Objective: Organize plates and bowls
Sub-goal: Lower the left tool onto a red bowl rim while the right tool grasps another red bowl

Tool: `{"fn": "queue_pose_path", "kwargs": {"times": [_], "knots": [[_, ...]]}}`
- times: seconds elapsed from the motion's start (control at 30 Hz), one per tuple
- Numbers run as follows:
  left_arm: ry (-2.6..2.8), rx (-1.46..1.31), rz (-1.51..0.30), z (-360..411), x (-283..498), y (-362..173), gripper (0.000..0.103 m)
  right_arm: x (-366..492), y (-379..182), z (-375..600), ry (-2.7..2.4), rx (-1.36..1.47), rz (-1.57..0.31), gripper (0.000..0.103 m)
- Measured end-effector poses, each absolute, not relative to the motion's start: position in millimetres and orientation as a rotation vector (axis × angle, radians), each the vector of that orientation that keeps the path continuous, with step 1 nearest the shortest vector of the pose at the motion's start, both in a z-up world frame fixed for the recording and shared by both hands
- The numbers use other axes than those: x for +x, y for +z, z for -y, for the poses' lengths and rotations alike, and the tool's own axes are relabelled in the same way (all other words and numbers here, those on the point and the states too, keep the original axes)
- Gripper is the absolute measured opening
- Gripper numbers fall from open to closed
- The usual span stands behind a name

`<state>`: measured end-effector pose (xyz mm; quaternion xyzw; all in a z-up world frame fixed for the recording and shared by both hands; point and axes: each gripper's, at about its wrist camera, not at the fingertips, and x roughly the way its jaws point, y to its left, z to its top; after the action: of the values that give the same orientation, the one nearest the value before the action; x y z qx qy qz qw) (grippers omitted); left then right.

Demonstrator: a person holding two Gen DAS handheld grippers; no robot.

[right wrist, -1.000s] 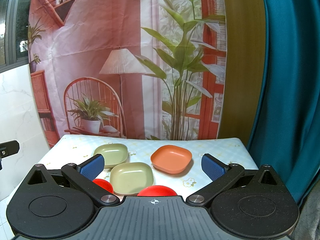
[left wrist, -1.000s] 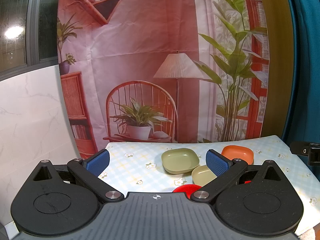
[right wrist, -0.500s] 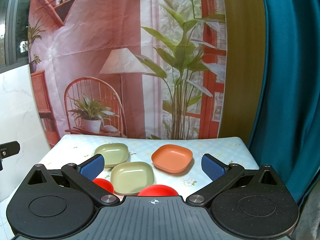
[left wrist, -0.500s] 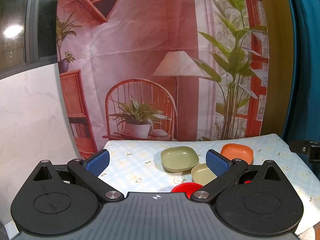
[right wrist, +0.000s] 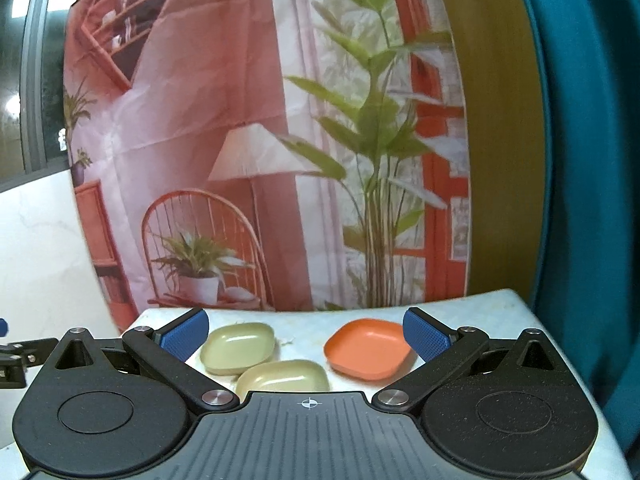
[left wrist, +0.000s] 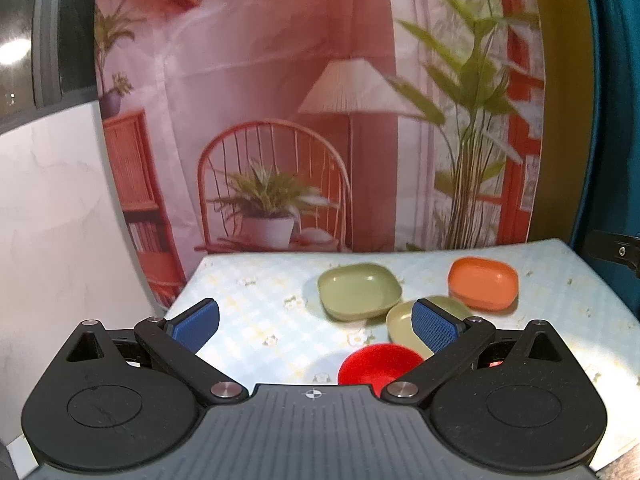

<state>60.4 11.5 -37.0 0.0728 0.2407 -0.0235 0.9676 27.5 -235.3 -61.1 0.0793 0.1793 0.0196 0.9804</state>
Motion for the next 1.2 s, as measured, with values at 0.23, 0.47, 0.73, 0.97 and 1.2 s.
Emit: {"fn": "queue_pose_path", "kwargs": {"times": [0.23, 0.47, 0.73, 0.97, 1.2], "knots": [[-0.065, 0.110, -0.541, -21.3, 89.0, -65.6, 0.103, 54.0, -91.2, 220.8, 0.063, 0.116, -0.450, 0.103], [-0.072, 0.074, -0.621, -30.6, 113.7, -95.8, 0.100, 76.0, -120.9, 200.1, 0.106, 0.059, -0.496, 0.103], [-0.106, 0.015, -0.751, -29.6, 127.9, -137.0, 0.074, 83.9, -166.6, 196.7, 0.147, 0.067, -0.611, 0.096], [-0.172, 0.037, -0.836, -14.6, 129.5, -157.5, 0.052, 78.3, -188.5, 199.0, 0.171, 0.090, -0.665, 0.081], [-0.199, 0.056, -0.805, -7.4, 125.1, -158.4, 0.021, 73.4, -201.5, 199.9, 0.188, 0.124, -0.708, 0.074]]}}
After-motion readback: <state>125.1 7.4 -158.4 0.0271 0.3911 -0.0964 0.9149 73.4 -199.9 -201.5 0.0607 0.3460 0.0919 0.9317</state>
